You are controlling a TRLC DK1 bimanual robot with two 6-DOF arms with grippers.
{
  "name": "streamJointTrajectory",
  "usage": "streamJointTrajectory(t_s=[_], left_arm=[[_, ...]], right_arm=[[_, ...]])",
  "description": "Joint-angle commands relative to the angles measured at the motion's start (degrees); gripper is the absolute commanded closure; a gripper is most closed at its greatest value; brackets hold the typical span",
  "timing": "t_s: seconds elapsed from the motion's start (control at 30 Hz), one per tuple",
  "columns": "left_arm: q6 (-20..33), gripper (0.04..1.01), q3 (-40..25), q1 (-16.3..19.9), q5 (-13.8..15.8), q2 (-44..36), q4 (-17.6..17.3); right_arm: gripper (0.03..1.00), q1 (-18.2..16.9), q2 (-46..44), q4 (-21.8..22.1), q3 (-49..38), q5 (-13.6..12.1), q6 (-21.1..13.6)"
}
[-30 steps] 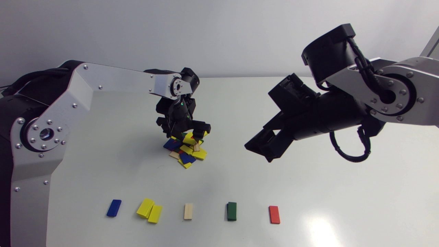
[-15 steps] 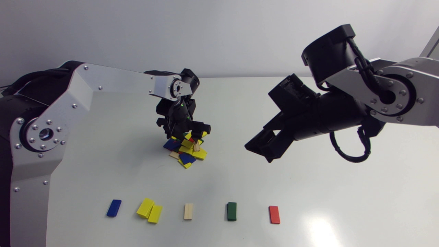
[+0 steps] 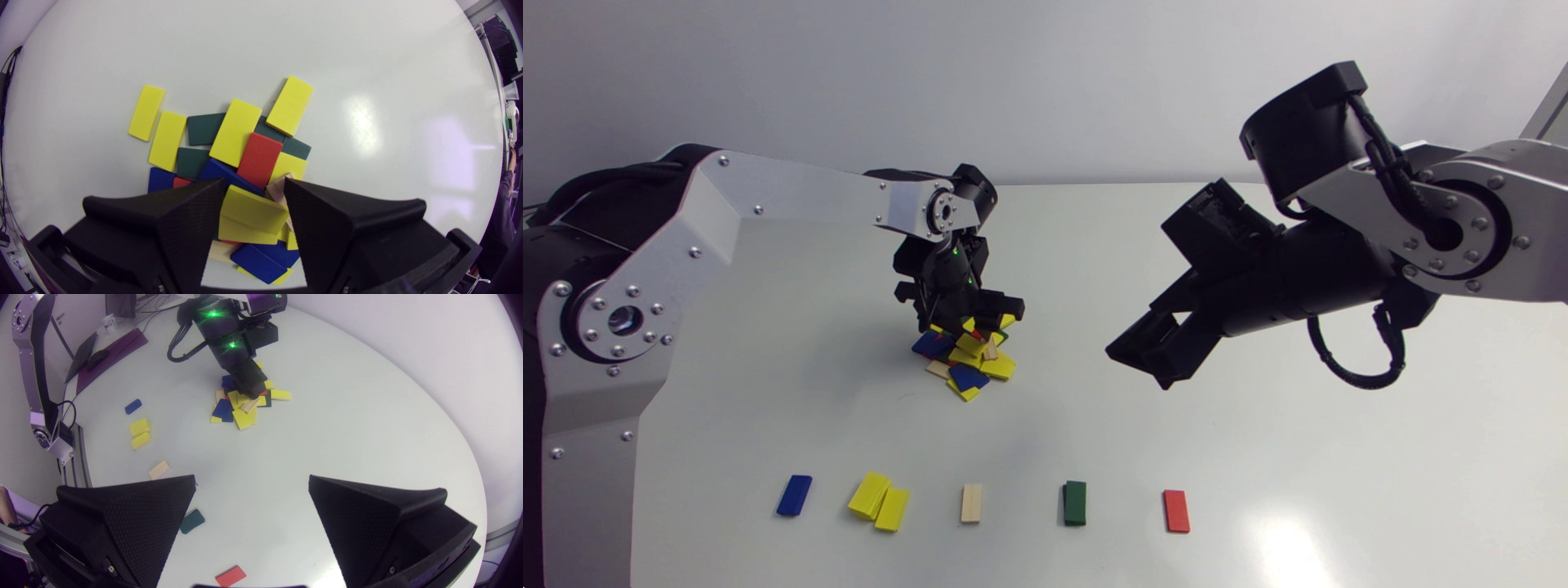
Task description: Take domino bricks one by one from the mixed stack on the table and place each onto the existing stack of the same color.
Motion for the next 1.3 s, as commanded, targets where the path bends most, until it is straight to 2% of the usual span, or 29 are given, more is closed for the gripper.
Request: streamJointTrajectory(t_s=[0.0, 0.17, 0.47, 0.77, 1.0, 1.27], left_arm=[[-0.39, 0.487, -1.45, -0.09, -0.13, -2.30, -0.68], [0.40, 0.370, -2.24, -0.09, -0.13, -3.18, -0.68], [4.71, 0.313, -4.88, -0.71, -0.13, -4.94, -1.03], [14.11, 0.303, -6.37, 0.00, 0.75, -5.46, -0.50], [23.08, 0.303, -6.37, 1.05, 4.70, -5.55, 0.02], [30.46, 0.290, -5.76, 3.25, 5.23, -5.90, 0.99]], right_arm=[[0.066, 0.02, -0.64, 0.40, -1.52, 0.08, 0.30], [0.066, 0.11, -0.82, 0.40, -1.61, 0.08, 0.30], [0.066, 0.20, -1.08, 0.23, -1.70, 0.17, 0.30], [0.066, 0.37, -1.17, 0.14, -1.79, 0.17, 0.39], [0.066, 0.37, -1.35, 0.32, -2.23, 0.17, 0.30], [0.066, 0.20, -0.82, 0.40, -2.05, 0.17, 0.21]])
